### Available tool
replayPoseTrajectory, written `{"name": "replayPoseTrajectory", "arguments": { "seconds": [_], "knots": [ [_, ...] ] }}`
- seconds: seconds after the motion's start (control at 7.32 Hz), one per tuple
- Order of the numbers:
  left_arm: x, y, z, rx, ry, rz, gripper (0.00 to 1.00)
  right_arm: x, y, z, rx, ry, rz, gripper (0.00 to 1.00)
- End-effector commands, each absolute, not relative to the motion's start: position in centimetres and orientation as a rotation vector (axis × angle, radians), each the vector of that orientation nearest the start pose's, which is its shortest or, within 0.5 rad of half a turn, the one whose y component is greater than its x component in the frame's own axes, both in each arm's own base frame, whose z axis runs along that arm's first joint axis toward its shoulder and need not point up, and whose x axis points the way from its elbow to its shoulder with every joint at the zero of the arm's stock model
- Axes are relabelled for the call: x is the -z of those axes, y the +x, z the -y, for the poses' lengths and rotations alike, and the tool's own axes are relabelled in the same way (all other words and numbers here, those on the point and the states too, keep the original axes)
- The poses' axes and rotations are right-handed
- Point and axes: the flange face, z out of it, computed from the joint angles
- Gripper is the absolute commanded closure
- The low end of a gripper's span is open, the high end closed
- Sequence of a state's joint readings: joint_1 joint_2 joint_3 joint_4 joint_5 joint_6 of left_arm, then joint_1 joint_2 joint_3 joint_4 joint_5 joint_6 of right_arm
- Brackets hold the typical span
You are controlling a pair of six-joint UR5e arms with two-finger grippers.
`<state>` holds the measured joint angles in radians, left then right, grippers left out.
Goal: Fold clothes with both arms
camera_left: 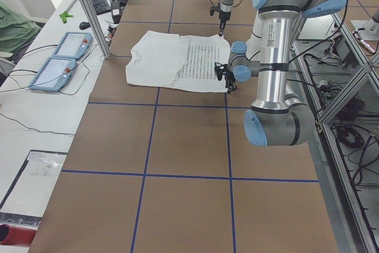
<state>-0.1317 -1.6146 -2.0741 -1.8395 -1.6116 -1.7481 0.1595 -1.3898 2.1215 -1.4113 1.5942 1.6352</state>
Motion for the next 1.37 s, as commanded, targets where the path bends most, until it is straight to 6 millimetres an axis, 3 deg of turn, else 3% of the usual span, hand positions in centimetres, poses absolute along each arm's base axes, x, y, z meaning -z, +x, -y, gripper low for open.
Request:
{"name": "replayPoseTrajectory", "arguments": {
  "seconds": [0.0,0.27,0.41,0.82,1.23],
  "knots": [
    [-37.7,47.3,19.1,0.272,-0.061,-0.820,0.70,-30.4,-48.1,21.1,-0.201,0.021,0.893,1.00],
    [-37.5,47.3,19.0,0.267,-0.063,-0.820,1.00,-30.4,-48.1,21.1,-0.201,0.021,0.893,1.00],
    [-37.3,47.2,18.9,0.266,-0.066,-0.825,1.00,-30.4,-48.1,21.1,-0.199,0.020,0.893,1.00],
    [-32.3,43.9,18.6,0.250,-0.110,-0.917,1.00,-30.1,-47.0,22.3,-0.204,0.019,0.900,1.00],
    [-29.8,41.1,18.1,0.221,-0.141,-0.951,1.00,-28.2,-41.0,23.4,-0.165,-0.120,0.965,1.00]
  ]
}}
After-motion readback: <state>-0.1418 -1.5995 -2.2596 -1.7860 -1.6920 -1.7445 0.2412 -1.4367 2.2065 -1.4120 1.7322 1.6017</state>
